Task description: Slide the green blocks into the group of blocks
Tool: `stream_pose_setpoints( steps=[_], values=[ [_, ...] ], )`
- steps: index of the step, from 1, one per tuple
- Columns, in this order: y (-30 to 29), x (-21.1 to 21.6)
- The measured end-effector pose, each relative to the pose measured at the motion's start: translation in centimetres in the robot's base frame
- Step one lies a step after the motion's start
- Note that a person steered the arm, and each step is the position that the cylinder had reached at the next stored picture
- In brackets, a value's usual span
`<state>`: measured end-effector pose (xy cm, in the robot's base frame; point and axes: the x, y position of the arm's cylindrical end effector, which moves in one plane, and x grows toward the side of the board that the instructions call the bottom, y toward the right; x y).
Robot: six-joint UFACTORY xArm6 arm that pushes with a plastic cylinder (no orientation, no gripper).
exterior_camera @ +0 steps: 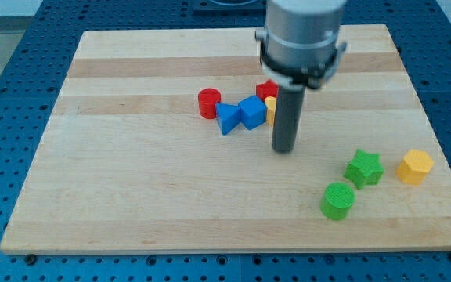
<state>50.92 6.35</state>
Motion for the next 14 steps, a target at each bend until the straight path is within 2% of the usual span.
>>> stream_pose_setpoints(
  steps=[1, 2, 4, 5, 6, 9, 10, 11, 12, 13, 14],
  values=[
    [-3.0, 9.9],
    [-3.1, 11.0],
    [8.7, 10.2],
    [8.7, 10.2],
    [7.2, 7.5],
    [-1.0, -6.8],
    [0.7, -5.9],
    [5.8, 4.8],
    [9.1, 11.0],
    [12.0, 9.2],
    [12.6, 5.8]
  ],
)
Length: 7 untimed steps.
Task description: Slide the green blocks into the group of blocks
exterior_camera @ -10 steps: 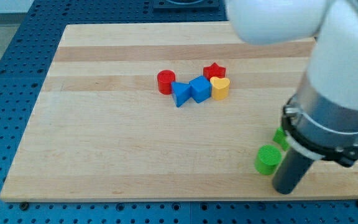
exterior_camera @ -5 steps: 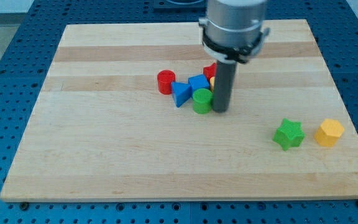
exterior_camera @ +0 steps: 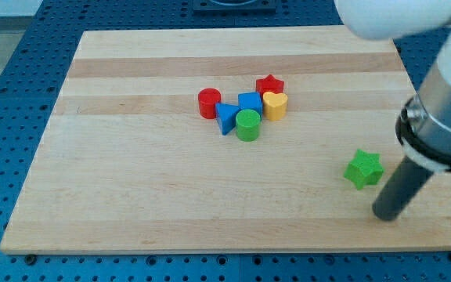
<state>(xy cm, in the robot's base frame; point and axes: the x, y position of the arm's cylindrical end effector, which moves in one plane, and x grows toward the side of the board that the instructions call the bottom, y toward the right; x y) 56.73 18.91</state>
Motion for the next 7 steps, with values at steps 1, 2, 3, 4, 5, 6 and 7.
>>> stream_pose_setpoints(
  steps=[1, 2, 3, 4, 5, 6, 7],
  values=[
    [0.0, -4.0],
    [-0.8, -4.7],
    [-2.8, -7.3],
    [-4.8, -8.9],
    [-6.6, -10.9],
    [-7.6, -12.2],
    [-3.6, -6.6]
  ],
)
